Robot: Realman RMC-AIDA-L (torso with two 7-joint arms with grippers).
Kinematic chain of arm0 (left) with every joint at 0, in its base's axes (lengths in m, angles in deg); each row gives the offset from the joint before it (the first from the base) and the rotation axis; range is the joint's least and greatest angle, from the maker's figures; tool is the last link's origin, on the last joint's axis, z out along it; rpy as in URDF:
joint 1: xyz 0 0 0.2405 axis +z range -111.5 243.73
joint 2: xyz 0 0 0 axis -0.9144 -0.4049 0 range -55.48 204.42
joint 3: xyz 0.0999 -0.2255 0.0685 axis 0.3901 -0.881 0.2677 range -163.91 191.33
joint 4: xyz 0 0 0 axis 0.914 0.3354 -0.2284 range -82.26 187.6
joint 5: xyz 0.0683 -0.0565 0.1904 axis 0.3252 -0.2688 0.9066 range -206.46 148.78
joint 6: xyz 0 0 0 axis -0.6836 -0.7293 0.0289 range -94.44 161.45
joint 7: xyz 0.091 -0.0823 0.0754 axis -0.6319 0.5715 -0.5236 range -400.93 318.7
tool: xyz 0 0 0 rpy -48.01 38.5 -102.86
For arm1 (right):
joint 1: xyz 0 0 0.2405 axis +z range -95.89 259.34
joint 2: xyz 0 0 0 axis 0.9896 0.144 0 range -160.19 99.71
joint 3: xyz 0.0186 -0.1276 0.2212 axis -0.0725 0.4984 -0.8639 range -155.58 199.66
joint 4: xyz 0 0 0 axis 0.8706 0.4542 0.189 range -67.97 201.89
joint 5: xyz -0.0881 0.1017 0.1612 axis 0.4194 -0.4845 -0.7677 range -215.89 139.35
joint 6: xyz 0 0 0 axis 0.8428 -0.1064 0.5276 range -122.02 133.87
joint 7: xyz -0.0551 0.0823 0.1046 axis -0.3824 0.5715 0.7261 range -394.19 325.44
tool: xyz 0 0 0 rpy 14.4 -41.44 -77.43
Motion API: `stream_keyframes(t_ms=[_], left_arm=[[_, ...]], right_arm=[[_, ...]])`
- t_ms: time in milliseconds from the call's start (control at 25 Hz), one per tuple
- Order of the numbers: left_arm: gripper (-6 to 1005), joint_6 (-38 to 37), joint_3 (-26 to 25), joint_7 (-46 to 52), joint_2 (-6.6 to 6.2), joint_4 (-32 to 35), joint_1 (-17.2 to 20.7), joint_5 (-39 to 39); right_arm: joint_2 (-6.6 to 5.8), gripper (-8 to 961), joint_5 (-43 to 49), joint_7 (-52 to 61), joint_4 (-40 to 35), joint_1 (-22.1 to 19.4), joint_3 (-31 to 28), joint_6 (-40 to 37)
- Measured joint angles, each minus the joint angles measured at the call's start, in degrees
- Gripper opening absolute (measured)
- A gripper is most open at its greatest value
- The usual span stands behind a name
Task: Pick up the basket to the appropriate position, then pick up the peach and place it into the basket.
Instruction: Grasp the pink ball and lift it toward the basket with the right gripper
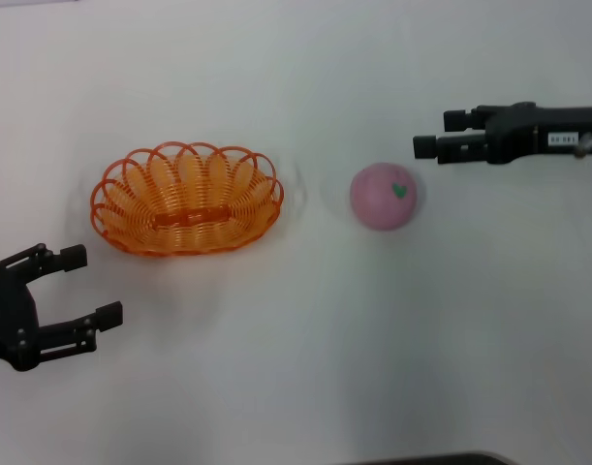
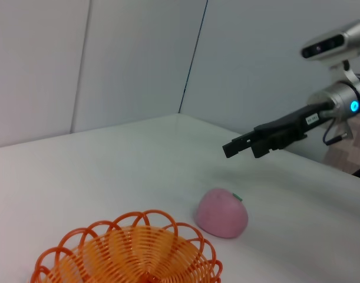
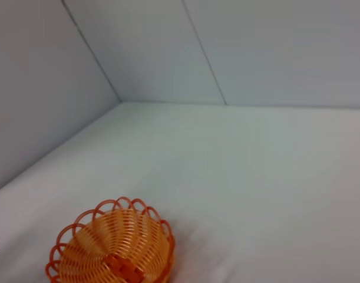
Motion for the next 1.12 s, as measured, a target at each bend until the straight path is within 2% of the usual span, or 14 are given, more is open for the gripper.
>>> stream_keyframes(t_ms=[160,320,560,1120], left_arm=[[877,0.0,0.0,0.0,0.02,0.0,0.0,0.0],[877,-0.1,-0.1,-0.1,0.03,0.0,0.0,0.0],[877,-0.1,-0.2,-1.7,0.11,-0.8,0.1,-0.6],[876,0.4,0.0,-2.2,0.14,-1.5,0.1,-0.7]], right_arm=[[-0.44,934,4.8,9.0,-4.3,1.9,-0.1,-1.8],[-0.74,934,10.4,13.1,-6.2,4.4,-0.3,-3.6],[-0.17,935,17.5,13.9,-6.7,7.7,0.0,-3.9],[0.78,930,24.2,21.1,-7.1,12.0,3.1,-2.9]])
